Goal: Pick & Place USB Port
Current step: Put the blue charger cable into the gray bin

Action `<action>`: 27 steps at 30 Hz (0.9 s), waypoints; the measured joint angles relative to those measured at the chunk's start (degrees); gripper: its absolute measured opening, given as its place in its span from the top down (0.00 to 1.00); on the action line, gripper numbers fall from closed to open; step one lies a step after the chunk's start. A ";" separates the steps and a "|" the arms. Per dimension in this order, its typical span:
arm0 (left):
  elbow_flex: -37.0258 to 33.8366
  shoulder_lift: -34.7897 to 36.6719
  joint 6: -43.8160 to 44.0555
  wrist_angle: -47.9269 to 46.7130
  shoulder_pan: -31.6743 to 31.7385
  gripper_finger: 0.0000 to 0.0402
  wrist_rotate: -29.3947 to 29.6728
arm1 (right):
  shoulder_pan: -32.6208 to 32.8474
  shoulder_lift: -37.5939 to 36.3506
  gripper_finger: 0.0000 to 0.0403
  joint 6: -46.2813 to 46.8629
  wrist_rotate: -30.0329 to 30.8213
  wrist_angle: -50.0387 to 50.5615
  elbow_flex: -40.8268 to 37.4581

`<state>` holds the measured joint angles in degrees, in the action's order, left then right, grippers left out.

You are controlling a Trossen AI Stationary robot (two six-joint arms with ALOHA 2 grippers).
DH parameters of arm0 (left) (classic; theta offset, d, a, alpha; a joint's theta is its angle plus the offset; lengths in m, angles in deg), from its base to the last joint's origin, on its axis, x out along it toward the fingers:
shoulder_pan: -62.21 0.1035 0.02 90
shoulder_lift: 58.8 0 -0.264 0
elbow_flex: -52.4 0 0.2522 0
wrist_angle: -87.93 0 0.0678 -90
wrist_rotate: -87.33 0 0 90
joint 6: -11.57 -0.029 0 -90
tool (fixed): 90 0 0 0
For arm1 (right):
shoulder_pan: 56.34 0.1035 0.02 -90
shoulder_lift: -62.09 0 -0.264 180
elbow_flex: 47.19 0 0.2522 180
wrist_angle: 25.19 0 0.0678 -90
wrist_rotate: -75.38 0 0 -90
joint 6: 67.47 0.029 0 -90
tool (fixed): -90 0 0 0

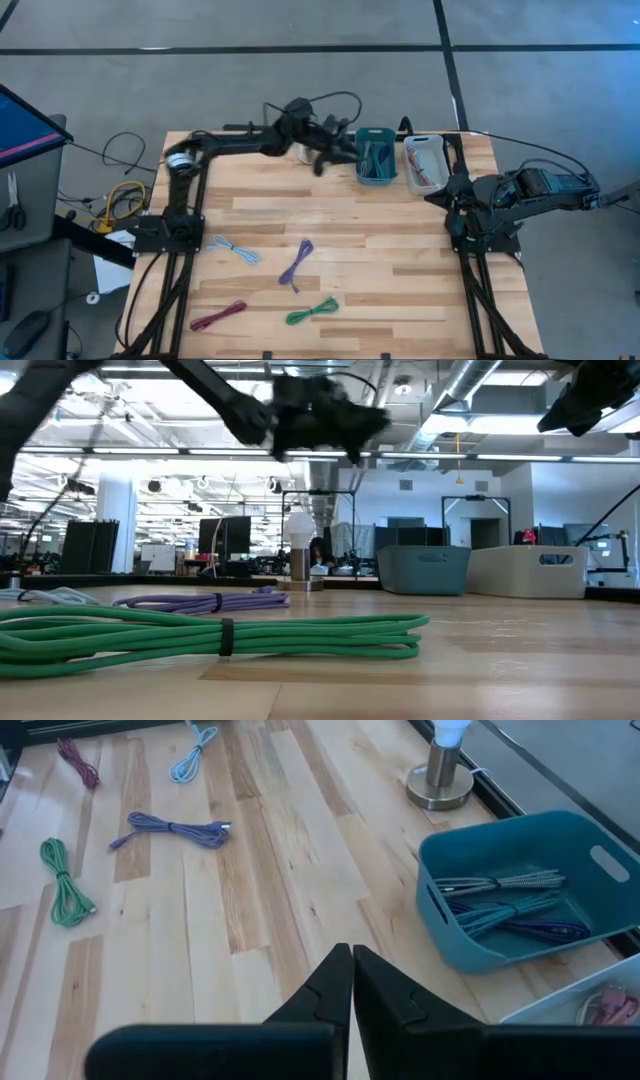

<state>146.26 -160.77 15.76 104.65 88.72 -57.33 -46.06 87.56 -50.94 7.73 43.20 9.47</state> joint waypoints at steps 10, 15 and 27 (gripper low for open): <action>-24.68 37.68 -15.26 -29.40 -2.28 0.81 16.08 | 0.01 0.00 0.98 0.00 0.02 -0.02 0.00; -32.96 51.45 -16.02 -37.57 -4.65 0.81 24.70 | 0.01 0.00 0.98 0.00 0.01 -0.02 0.00; -41.05 57.59 -13.90 -53.70 -10.73 0.81 28.62 | -0.02 0.00 0.98 0.00 0.02 -0.04 0.00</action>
<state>105.21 -103.18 1.87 50.95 77.99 -28.71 -46.08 87.56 -50.94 7.75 43.16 9.47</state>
